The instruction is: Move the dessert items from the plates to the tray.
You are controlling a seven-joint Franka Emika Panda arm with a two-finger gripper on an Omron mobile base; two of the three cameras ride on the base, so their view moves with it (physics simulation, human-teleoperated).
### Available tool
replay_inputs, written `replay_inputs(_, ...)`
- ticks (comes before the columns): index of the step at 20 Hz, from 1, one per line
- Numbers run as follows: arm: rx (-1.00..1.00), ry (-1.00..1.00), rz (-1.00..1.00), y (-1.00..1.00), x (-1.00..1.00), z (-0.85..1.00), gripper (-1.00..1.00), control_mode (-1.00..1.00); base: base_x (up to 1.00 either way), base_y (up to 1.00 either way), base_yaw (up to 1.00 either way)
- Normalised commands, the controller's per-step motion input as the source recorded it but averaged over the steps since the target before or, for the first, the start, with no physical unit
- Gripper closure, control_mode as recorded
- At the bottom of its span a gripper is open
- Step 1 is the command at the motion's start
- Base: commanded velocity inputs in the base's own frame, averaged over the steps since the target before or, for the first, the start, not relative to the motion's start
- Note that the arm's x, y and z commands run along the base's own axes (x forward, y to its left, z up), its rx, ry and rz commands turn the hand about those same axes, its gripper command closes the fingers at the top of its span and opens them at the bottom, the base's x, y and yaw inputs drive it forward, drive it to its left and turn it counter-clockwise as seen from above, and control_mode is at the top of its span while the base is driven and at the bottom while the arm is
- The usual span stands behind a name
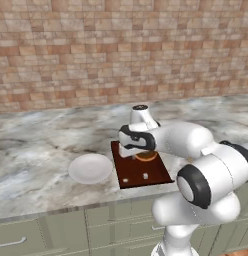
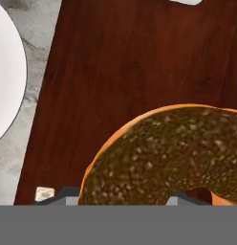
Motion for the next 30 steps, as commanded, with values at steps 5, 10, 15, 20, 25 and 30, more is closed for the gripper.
replay_inputs(5, 0.00, 0.00, 0.00, 0.16, 0.17, -0.19, 1.00, -1.00, 0.00, 0.00, 0.00)
replay_inputs(10, 0.00, 0.00, 0.00, 0.20, 0.21, -0.11, 1.00, -1.00, 0.00, 0.00, 0.00)
replay_inputs(15, 0.00, 0.02, 0.00, 0.03, 0.04, -0.11, 1.00, -1.00, 0.00, 0.00, 0.00)
replay_inputs(20, 0.00, 0.04, 0.00, 0.00, 0.00, -0.13, 1.00, -1.00, 0.00, 0.00, 0.00)
replay_inputs(25, 0.00, 0.01, 0.00, 0.00, 0.00, -0.24, 1.00, -1.00, 0.00, 0.00, 0.00)
replay_inputs(30, 0.00, 0.00, 0.00, 0.00, 0.00, -0.31, 1.00, -1.00, 0.00, 0.00, 0.00)
